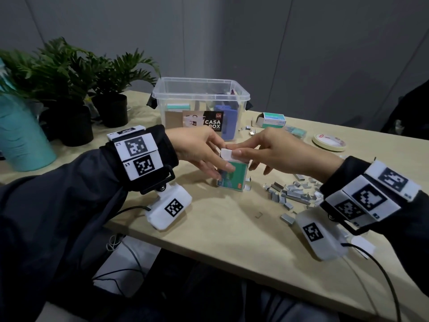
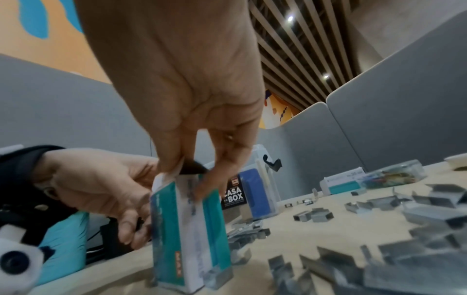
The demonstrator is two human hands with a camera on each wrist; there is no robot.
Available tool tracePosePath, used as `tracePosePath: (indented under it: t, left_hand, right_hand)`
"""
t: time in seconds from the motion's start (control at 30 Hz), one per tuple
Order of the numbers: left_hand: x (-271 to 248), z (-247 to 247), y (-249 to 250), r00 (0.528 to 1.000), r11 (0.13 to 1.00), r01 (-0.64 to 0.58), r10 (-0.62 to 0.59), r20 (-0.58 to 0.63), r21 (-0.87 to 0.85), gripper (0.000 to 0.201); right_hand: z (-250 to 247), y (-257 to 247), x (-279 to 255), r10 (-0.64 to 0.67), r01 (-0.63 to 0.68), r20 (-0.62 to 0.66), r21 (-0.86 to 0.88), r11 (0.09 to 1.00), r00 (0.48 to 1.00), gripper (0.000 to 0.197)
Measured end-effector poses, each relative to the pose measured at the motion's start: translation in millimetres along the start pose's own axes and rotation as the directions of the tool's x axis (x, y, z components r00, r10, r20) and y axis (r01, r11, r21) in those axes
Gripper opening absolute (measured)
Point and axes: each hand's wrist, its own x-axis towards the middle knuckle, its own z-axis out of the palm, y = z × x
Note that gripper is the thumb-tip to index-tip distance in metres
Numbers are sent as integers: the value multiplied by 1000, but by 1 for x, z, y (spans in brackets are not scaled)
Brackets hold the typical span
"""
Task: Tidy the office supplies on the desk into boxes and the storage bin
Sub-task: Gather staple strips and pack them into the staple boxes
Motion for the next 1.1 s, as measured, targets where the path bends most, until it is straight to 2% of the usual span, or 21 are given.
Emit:
tracePosePath:
  t: [0.1,0.33,0.4,0.47,0.53,0.6,0.7,0.8,0.9,1.0,1.1]
  left_hand:
    - [-1,0,-1,1000,1000,-10,10,-5,26,32]
    - [1,1,-2,1000,998,-11,13,-27,66,28]
    - [0,1,-2,1000,998,-7,8,-21,64,26]
    - [-1,1,-2,1000,998,-9,9,-14,59,25]
    - [-2,1,-1,1000,999,-10,10,-5,48,28]
    - [-4,2,0,1000,999,1,-1,9,53,29]
    - [-3,4,0,997,994,55,-59,43,90,26]
    - [-2,7,2,991,989,126,-129,46,75,34]
    - [2,7,0,989,988,149,-148,20,-27,35]
    - [0,7,1,989,971,146,-143,28,-187,21]
    - [1,2,1,992,943,121,-125,5,-309,42]
  right_hand:
    - [-1,-1,-3,1,3,63,-71,997,998,33]
    - [4,3,1,-90,78,-43,-226,971,995,32]
    - [1,3,0,-142,137,16,-371,918,990,36]
    - [-3,4,-3,-157,210,145,-503,839,977,44]
    - [-5,5,-6,-129,244,245,-527,814,961,51]
    - [-3,7,-6,-174,279,245,-506,816,954,56]
    - [-3,14,1,-253,281,122,-406,870,960,51]
    - [-5,24,9,-186,193,55,-172,966,981,44]
    - [-5,32,10,-174,174,6,-76,982,985,42]
    - [-6,29,10,-203,201,-60,-41,979,977,42]
    - [-10,25,9,-237,235,-114,-37,971,965,42]
